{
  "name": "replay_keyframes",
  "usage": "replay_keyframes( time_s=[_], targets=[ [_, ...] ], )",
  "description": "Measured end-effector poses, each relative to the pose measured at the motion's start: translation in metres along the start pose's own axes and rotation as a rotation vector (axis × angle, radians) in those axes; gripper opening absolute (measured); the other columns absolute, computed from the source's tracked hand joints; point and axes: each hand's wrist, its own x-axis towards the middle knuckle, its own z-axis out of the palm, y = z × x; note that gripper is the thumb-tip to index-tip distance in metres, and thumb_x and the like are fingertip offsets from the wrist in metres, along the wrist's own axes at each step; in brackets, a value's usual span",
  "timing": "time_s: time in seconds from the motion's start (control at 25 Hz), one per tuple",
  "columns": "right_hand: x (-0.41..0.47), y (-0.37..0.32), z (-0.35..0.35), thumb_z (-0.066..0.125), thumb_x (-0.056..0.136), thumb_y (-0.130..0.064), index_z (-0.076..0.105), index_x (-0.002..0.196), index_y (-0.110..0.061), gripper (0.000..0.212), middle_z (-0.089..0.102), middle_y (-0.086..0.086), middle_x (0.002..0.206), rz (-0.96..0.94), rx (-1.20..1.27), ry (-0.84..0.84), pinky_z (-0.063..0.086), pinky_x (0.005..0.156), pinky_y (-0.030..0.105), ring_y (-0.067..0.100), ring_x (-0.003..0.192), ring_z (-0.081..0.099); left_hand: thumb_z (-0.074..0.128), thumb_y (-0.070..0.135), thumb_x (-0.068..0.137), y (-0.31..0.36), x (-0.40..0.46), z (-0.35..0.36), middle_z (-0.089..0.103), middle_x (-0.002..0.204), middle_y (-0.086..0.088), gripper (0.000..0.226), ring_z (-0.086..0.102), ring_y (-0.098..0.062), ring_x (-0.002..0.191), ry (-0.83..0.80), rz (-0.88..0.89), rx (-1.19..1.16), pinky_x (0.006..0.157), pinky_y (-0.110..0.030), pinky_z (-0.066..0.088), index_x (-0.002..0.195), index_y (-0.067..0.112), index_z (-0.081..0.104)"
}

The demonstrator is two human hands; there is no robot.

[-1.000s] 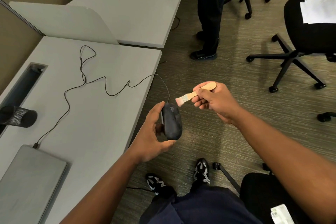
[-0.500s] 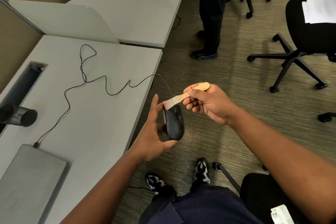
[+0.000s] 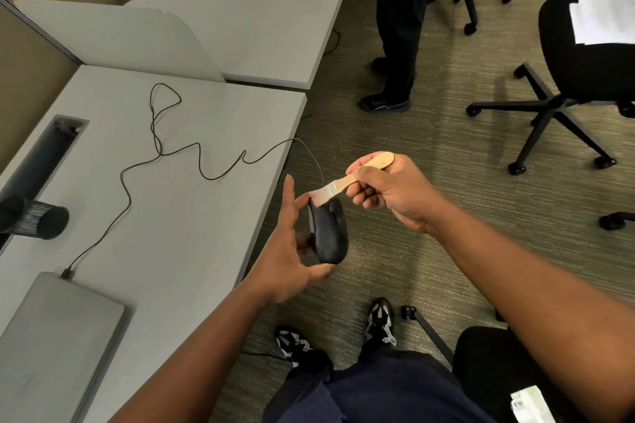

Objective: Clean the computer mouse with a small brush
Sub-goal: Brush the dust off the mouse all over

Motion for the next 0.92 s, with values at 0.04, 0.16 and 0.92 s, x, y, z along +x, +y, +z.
replay_keyframes(
  time_s=[0.04,0.16,0.92],
  targets=[
    [0.001,0.0,0.0,0.062,0.102,-0.009,0.072,0.103,-0.006,0.01,0.078,0.012,0.08,-0.005,-0.055,0.046,0.055,0.056,0.023,0.016,0.065,0.07,0.097,0.007,0.068,0.0,0.0,0.0,0.03,0.162,0.037,0.156,0.076,-0.023,0.118,0.001,-0.001,0.009,0.081,-0.048,0.067,0.157,0.068,-0.016],
    [0.001,0.0,-0.005,0.062,0.101,-0.01,0.073,0.099,-0.01,0.011,0.078,0.009,0.078,-0.034,-0.252,0.178,0.055,0.059,0.027,0.017,0.066,0.07,0.096,0.008,0.069,-0.001,-0.002,0.001,0.034,0.161,0.035,0.153,0.075,-0.021,0.119,0.004,0.007,0.025,0.081,-0.044,0.067,0.158,0.066,-0.014],
    [-0.016,-0.011,-0.001,0.068,0.1,-0.012,0.076,0.105,-0.014,0.009,0.078,0.011,0.085,-0.234,-0.229,-0.112,0.056,0.06,0.026,0.019,0.073,0.07,0.097,0.013,0.066,0.004,-0.005,-0.001,0.033,0.16,0.037,0.152,0.076,-0.015,0.113,0.046,-0.006,0.022,0.077,-0.035,0.066,0.162,0.062,-0.009]
  ],
)
